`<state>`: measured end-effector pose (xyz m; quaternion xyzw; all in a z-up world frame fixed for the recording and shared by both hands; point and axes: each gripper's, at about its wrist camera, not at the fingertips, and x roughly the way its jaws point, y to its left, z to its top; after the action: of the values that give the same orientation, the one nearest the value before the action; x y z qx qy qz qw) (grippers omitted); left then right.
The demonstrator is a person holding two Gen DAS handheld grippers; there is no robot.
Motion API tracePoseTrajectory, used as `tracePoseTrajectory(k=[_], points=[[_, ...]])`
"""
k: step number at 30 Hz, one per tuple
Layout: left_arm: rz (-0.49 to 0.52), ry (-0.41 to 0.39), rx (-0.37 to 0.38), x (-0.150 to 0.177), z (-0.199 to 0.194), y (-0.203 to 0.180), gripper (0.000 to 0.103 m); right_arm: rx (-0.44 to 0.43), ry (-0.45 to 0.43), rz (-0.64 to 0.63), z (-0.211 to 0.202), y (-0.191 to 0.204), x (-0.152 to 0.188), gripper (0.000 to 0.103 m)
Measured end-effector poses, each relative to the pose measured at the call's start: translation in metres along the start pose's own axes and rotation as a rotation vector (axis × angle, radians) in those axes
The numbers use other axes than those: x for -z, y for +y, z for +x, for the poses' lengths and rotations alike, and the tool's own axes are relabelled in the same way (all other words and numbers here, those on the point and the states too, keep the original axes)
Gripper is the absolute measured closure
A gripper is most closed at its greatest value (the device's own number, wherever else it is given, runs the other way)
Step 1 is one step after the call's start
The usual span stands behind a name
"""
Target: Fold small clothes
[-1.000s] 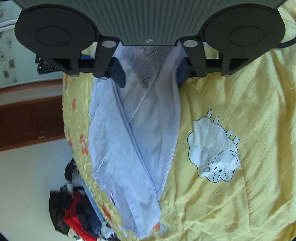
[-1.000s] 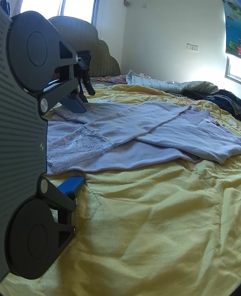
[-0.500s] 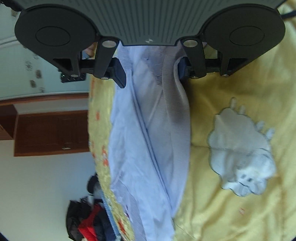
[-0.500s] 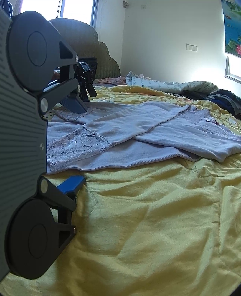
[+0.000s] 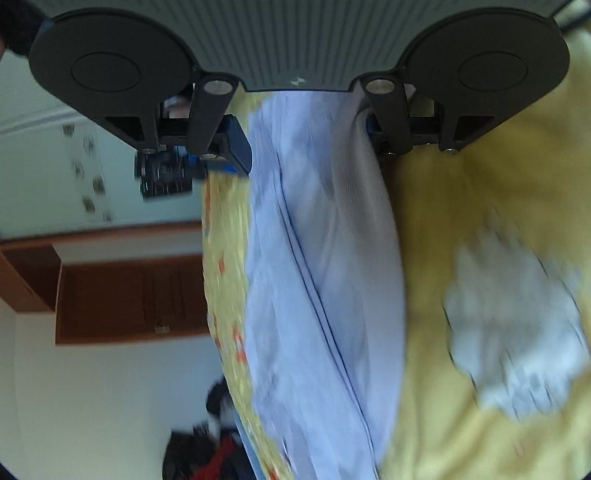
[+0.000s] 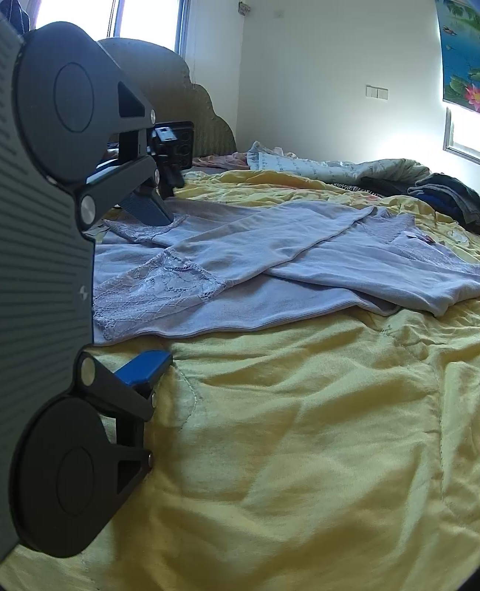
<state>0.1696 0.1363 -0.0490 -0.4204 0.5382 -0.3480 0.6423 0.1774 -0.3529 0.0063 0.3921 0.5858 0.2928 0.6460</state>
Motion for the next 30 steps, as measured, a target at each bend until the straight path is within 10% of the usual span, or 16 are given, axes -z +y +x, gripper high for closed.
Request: tracePoseTrajectory(k=[9, 20, 26, 30], points=[[-0.045, 0.021, -0.091, 0.012, -0.007, 0.001, 0.060, -0.006, -0.056, 0.015, -0.011, -0.001, -0.010, 0.024], [0.005, 0.043, -0.222, 0.016, 0.011, -0.014, 0.090, -0.001, 0.063, 0.000, 0.017, 0.010, 0.003, 0.022], [-0.023, 0.034, -0.201, 0.015, 0.013, -0.010, 0.091, -0.043, 0.125, 0.017, 0.038, 0.018, 0.009, 0.023], [-0.028, 0.034, -0.202, 0.015, 0.014, -0.011, 0.091, -0.028, 0.157, 0.050, 0.052, 0.020, 0.011, 0.046]])
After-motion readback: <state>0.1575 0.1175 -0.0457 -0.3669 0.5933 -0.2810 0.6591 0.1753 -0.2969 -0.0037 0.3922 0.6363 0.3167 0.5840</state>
